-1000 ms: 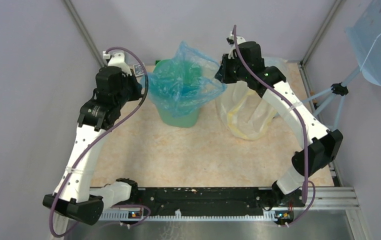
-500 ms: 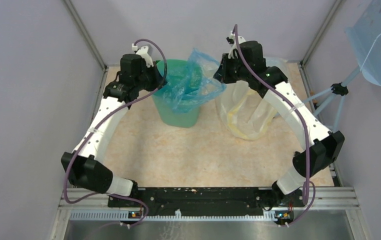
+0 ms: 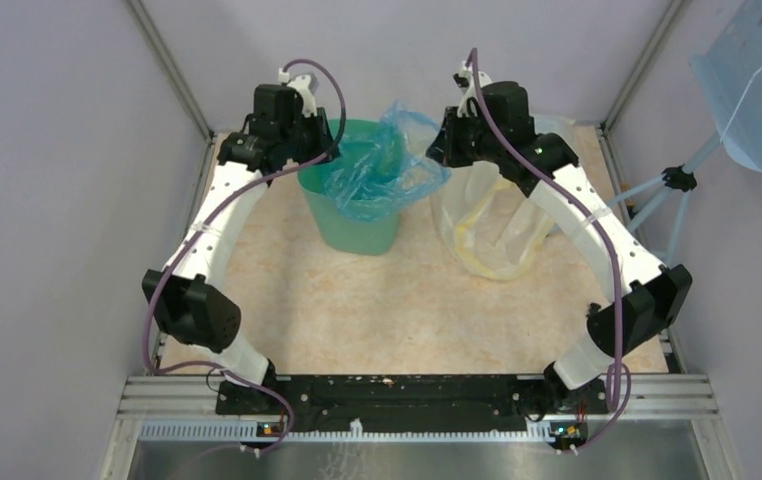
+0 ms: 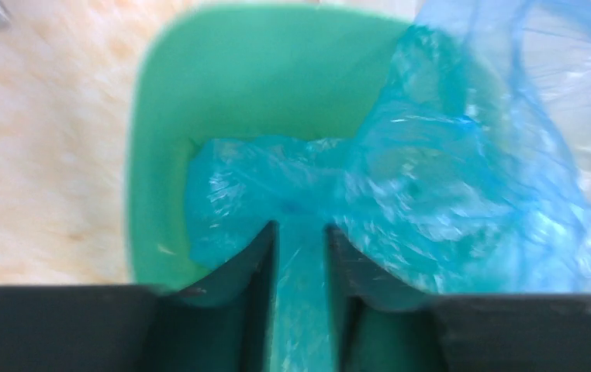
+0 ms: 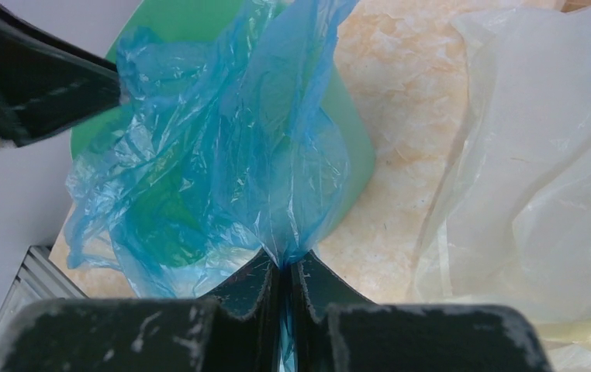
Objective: Put the trash bags into the trash bin
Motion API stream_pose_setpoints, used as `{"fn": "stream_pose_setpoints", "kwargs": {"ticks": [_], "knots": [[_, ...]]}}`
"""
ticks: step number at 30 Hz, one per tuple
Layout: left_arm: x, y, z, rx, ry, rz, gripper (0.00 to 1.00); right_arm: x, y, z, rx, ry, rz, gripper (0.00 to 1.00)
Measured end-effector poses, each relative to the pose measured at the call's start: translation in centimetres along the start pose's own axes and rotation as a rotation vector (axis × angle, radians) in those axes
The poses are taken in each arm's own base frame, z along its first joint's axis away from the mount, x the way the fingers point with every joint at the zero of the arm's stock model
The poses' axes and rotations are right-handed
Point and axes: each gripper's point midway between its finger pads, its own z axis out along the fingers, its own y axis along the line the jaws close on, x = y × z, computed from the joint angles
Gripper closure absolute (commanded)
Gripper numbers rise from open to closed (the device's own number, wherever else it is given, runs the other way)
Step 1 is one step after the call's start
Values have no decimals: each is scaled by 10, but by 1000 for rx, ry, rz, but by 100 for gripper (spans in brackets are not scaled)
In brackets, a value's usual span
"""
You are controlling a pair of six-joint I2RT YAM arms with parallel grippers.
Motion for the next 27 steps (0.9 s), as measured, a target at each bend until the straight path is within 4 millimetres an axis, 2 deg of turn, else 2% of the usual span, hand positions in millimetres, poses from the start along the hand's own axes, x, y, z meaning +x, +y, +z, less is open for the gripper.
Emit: {"fn": "stream_pose_setpoints", "kwargs": {"ticks": [1,2,4,6,9,12,16,19,21,24,27], "knots": [[-10,-2,-8,-10,-13,23,34,0,0,-1,-1,-1,0,95],[-24,-5,-19,-17,-38,44,26,-1,1,-1,-2,-3,-1,95],[-52,-16,-46,-15,-113,92,17,-2,1,-3,-3,-7,-2,95],[-65,-25,-73,-5,-166,124,11,-3,2,-4,-7,-10,-1,95],[-68,-36,-106,22,-206,149,3,-4,5,-5,-17,-15,4,95],[-63,-55,-122,86,-220,194,2,-3,6,-4,-26,-13,13,96],[-44,-97,-116,179,-182,298,3,-1,8,-4,-35,-8,22,96],[-36,-118,-95,190,-149,366,3,-2,9,-4,-43,-10,24,96],[-38,-115,-76,137,-139,394,2,-2,10,-4,-46,-9,30,96],[-33,-94,-48,-8,-105,441,1,-2,11,-4,-48,-8,34,96],[-29,-74,-33,-145,-82,483,1,-2,11,-4,-49,-8,38,96]]}}
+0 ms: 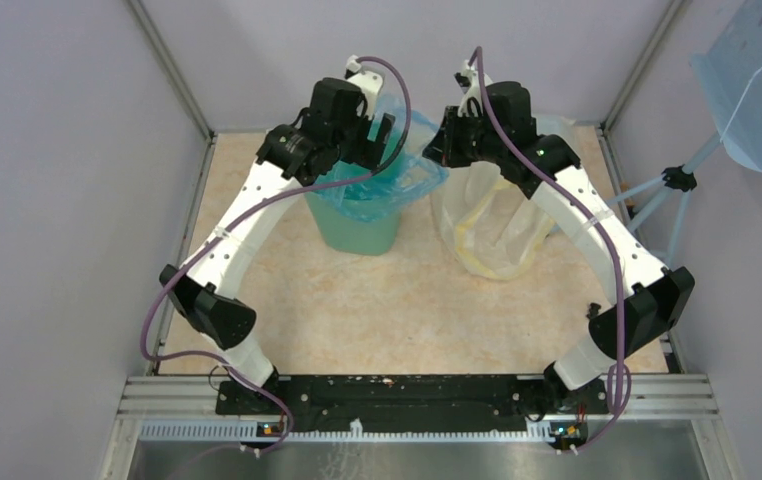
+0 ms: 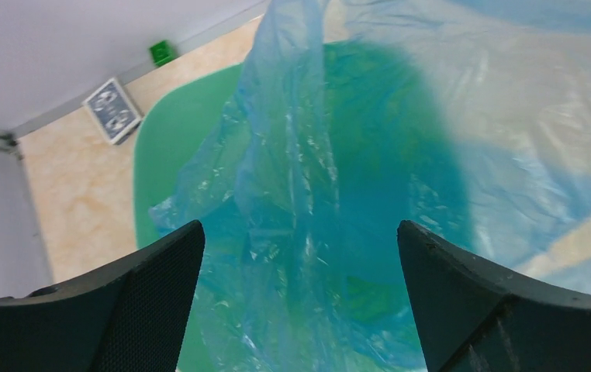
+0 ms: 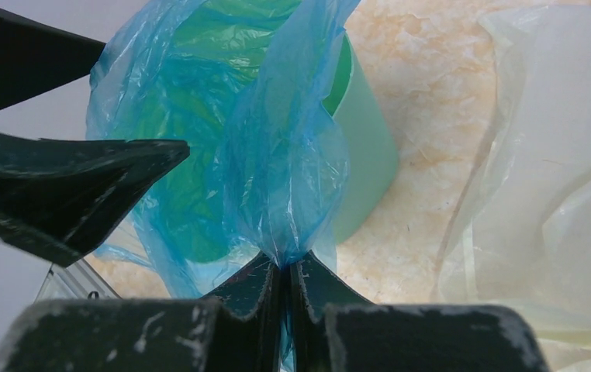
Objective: Put the trash bags into the trash bin
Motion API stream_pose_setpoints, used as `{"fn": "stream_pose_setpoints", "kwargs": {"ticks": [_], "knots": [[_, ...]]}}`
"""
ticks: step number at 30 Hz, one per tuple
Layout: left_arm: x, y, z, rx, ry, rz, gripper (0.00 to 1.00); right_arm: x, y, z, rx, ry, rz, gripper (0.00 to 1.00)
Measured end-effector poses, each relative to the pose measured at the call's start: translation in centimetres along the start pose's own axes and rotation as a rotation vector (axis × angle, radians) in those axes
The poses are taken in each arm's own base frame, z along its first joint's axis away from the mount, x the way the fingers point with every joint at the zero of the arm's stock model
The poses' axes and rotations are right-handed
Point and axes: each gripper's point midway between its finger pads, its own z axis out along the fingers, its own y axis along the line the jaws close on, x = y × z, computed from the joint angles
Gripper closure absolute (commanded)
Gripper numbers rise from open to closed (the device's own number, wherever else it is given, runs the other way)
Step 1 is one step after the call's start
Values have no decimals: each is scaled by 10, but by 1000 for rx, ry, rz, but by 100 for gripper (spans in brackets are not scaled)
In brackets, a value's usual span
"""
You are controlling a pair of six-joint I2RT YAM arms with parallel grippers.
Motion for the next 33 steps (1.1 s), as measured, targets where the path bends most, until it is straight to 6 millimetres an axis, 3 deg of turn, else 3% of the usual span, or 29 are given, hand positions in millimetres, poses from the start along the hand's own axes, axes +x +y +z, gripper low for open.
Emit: {"fn": "stream_pose_setpoints", "kwargs": {"ticks": [2,5,9,13,16,20,22,26,28,33], "knots": [[5,8,5,-67,18,27,4,0,0,0,-1,1,0,96],[7,18,6,-143,29,41,25,0,0,0,-2,1,0,96],[7,30,4,-203,29,36,32,0,0,0,-2,1,0,96],[6,36,3,-181,22,-13,65,1,0,0,-1,4,1,92],[4,50,-4,-156,6,-79,85,3,0,1,-3,11,1,85],[9,78,-23,-161,-12,-154,99,6,0,1,-5,22,2,64],[15,89,-33,-161,-17,-184,100,10,-1,1,-3,37,-1,52],[30,90,-49,-118,-29,-228,100,17,-1,2,-15,61,2,31],[41,89,-55,-92,-26,-250,100,25,-2,5,-28,77,8,27],[61,91,-56,-50,-15,-308,100,70,-8,10,-65,169,45,19]]}}
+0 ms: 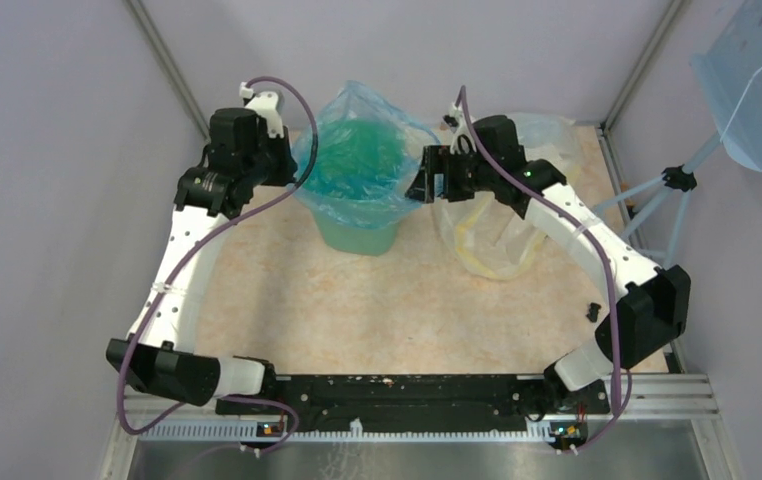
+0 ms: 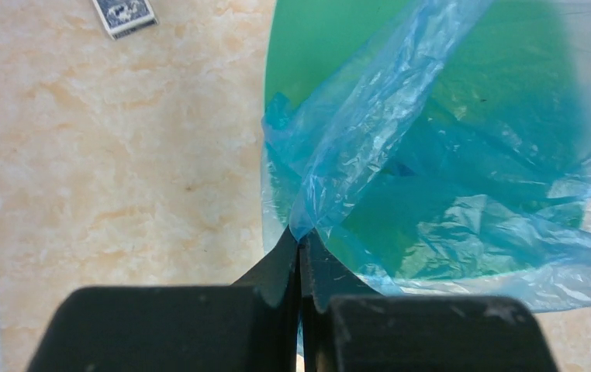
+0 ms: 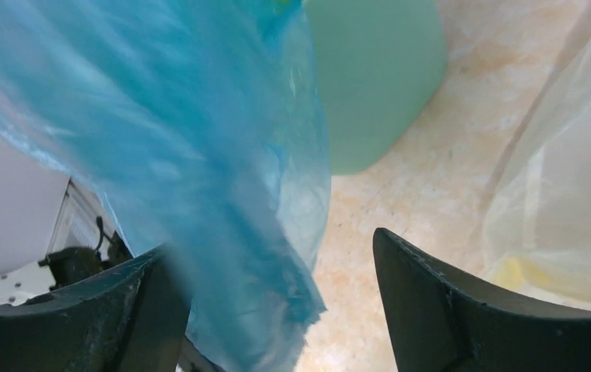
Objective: Put the trash bags into the trash bin
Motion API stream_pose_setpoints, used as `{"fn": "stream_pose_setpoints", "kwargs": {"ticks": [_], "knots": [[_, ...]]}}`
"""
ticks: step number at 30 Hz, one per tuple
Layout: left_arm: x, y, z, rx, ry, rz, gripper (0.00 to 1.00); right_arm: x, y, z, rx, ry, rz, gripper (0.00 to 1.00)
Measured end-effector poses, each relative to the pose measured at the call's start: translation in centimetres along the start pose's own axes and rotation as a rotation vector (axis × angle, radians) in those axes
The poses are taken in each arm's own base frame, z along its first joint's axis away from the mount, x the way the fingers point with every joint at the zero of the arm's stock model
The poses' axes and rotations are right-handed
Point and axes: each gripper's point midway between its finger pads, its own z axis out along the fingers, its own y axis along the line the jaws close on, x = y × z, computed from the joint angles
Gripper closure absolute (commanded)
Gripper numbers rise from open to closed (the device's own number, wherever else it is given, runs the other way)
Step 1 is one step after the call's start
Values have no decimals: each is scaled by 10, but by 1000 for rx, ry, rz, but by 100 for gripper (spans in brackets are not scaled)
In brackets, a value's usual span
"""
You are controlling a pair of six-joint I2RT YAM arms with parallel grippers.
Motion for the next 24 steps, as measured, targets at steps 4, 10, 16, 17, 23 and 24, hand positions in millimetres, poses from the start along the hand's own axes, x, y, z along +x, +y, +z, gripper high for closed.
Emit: {"fn": "stream_pose_setpoints", "kwargs": {"ticks": [4,10,16,17,23,24], "knots": [[18,12,10,8,30,-44,100,29,-1,3,-49,46,28,22],[36,31,23,8,57,-113,100,31,8,-3,-108,20,26,44],[44,47,33,-4,48,-169,100,21,15,-4,-132,-22,13,67],[46,50,35,-8,43,-178,100,20,15,-4,-133,-24,15,70],[68,59,52,-17,54,-230,99,14,12,3,-121,-42,26,84],[70,59,54,-15,52,-238,97,13,9,7,-111,-41,30,85]]}}
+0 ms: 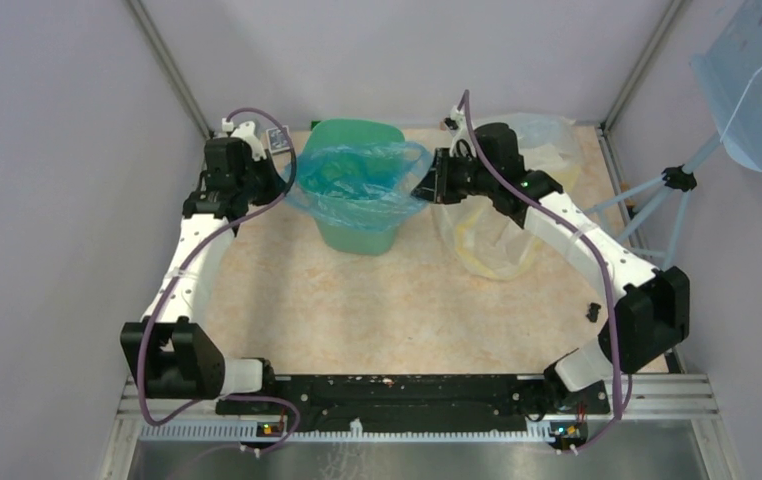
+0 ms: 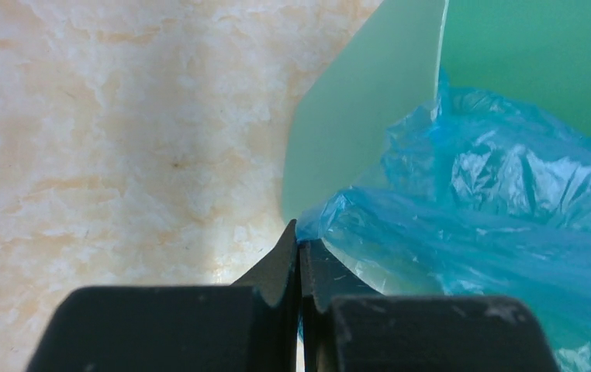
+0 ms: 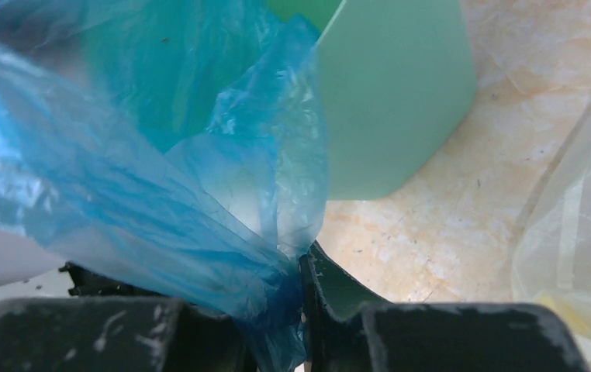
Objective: Put the trash bags into the trash bin
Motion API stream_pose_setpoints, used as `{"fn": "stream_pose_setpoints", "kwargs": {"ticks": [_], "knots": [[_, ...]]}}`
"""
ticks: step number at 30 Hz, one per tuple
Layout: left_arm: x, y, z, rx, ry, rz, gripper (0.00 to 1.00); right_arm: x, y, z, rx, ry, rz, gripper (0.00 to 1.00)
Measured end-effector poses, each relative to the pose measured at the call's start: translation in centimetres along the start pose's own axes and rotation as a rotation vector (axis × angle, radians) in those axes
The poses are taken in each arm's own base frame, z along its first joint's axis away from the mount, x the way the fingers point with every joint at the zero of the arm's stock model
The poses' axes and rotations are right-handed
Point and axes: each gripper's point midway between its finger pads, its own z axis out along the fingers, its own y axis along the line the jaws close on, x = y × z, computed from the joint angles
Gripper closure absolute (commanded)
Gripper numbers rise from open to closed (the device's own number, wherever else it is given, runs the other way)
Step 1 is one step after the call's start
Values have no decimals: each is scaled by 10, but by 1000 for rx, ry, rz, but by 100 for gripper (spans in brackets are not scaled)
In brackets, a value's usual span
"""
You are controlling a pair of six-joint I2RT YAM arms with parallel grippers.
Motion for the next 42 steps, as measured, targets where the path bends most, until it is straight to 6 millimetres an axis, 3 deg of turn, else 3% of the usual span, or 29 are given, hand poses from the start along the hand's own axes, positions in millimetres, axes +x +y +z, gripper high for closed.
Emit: {"fn": "stream_pose_setpoints", "kwargs": {"ticks": [8,12,18,25,29,34,39,42], "knots": [[-19,5,16,42,-68,-54,79,-21,-32,27,83,-5,26,77],[-20,15,25,43,-62,-88,76,-42,-41,34,103,-34,14,66],[-16,14,41,101,-23,-113,72,-56,-45,41,103,-47,1,66],[-6,-4,65,243,68,-187,63,-38,-61,63,104,17,27,64],[1,-8,68,274,101,-212,57,-38,-62,63,107,17,23,60],[-11,-15,65,318,68,-227,37,-49,-64,53,113,-17,12,52],[-21,-19,62,345,52,-259,25,-61,-69,45,123,-43,17,32],[-27,-16,57,339,35,-278,23,-64,-71,42,126,-51,15,28]]}}
